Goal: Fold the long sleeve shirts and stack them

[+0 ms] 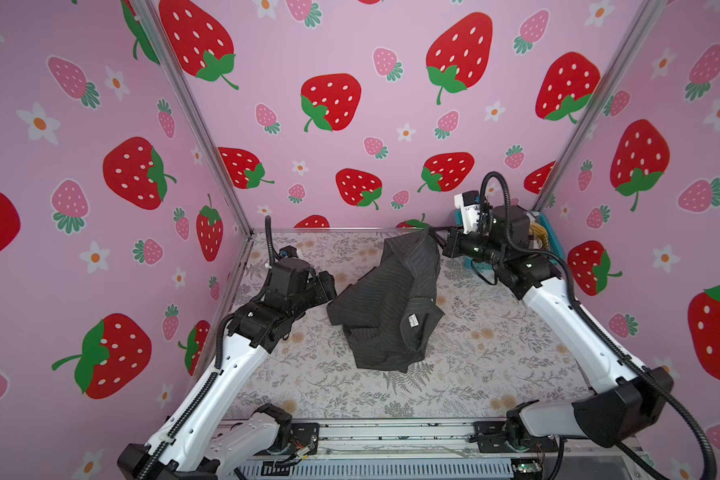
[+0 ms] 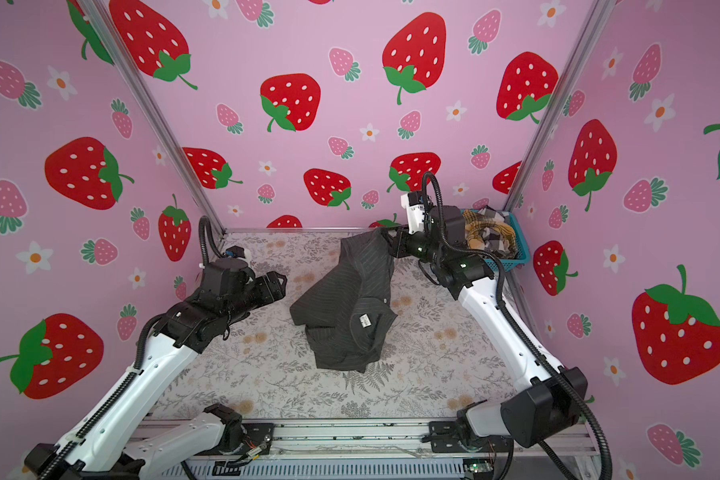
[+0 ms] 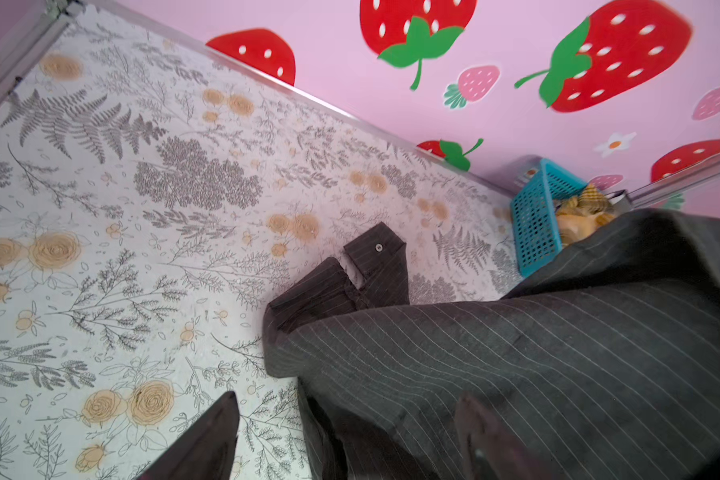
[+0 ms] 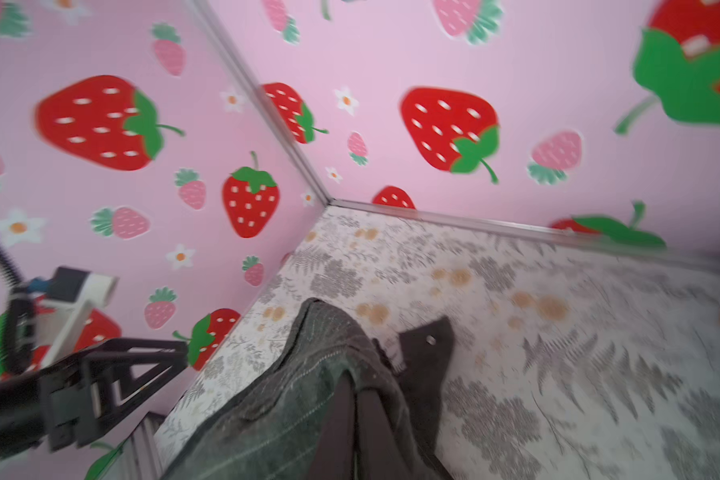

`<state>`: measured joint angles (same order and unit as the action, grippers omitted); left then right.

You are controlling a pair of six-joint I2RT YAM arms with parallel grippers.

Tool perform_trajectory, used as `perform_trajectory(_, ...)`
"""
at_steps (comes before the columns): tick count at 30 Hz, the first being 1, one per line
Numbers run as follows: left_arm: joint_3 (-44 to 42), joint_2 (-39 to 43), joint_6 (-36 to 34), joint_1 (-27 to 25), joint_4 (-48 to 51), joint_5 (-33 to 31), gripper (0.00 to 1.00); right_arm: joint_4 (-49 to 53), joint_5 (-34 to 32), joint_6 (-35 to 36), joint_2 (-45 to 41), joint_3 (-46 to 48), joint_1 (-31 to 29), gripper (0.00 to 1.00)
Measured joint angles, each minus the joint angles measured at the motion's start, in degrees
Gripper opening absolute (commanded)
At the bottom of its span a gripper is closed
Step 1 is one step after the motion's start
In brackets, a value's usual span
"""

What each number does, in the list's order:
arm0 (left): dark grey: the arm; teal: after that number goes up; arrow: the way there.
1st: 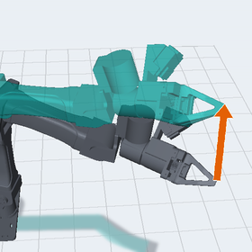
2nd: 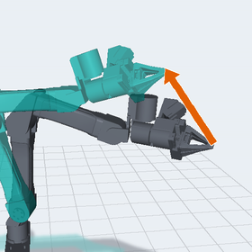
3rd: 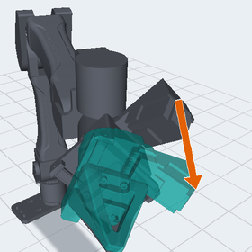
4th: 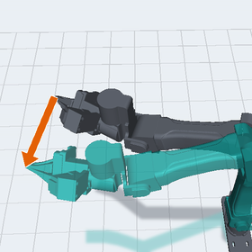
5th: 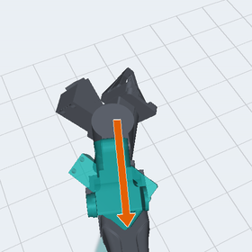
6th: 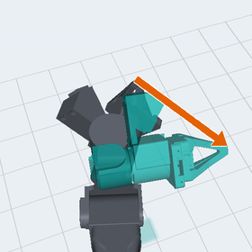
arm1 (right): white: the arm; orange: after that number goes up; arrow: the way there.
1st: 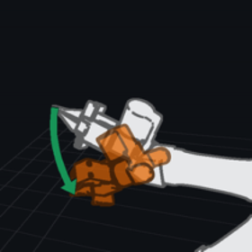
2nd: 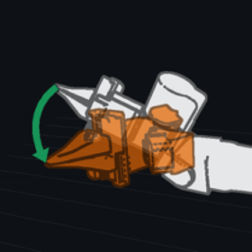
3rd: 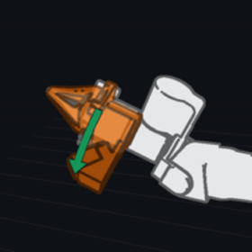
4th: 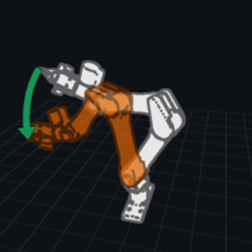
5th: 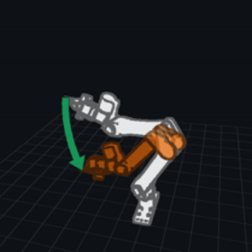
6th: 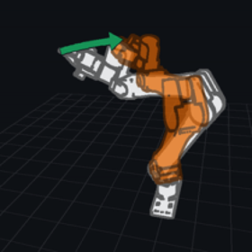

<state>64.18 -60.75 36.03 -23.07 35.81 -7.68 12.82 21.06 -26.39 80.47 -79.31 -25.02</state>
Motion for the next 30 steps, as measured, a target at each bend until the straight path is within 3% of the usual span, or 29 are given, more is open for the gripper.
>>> perform_trajectory(1, 0.0, -1.6, 0.2, 0.0, -0.1, 0.4, 0.81, 1.4, -2.6, -0.2, 1.2, 1.5, 1.7, 0.58)
perform_trajectory(5, -0.2, -7.5, 0.9, 0.2, -1.5, 2.7, 0.80, 7.5, -12.3, -0.5, 4.8, 6.9, 7.0, 0.70)
perform_trajectory(8, -0.7, -10.7, 1.3, 0.2, -2.2, 4.0, 0.81, 11.1, -17.6, -0.8, 3.5, 13.0, 6.5, 0.87)
perform_trajectory(13, -2.2, -13.4, 1.7, 0.5, -3.0, 5.4, 0.85, 15.5, -22.0, -2.6, -2.3, 22.8, -2.8, 0.88)
perform_trajectory(19, -7.0, -14.9, 4.0, 4.2, -3.1, 7.4, 0.88, 15.5, -20.2, -6.2, -5.5, 29.5, -13.4, 0.88)
perform_trajectory(24, -15.1, -15.0, 7.4, 11.1, -3.9, 11.9, 0.88, 16.4, -23.7, -8.5, -0.9, 28.0, -22.3, 0.80)
perform_trajectory(27, -20.9, -13.7, 9.6, 11.5, -6.4, 16.5, 0.87, 18.1, -27.1, -10.0, 2.5, 27.5, -24.9, 0.75)
perform_trajectory(29, -24.9, -11.6, 12.0, 9.2, -9.0, 19.3, 0.88, 20.0, -29.7, -10.9, 3.4, 27.5, -25.3, 0.59)
perform_trajectory(30, -26.1, -10.9, 12.7, 7.9, -9.8, 20.2, 0.88, 20.6, -30.8, -11.3, 3.4, 27.5, -25.4, 0.43)
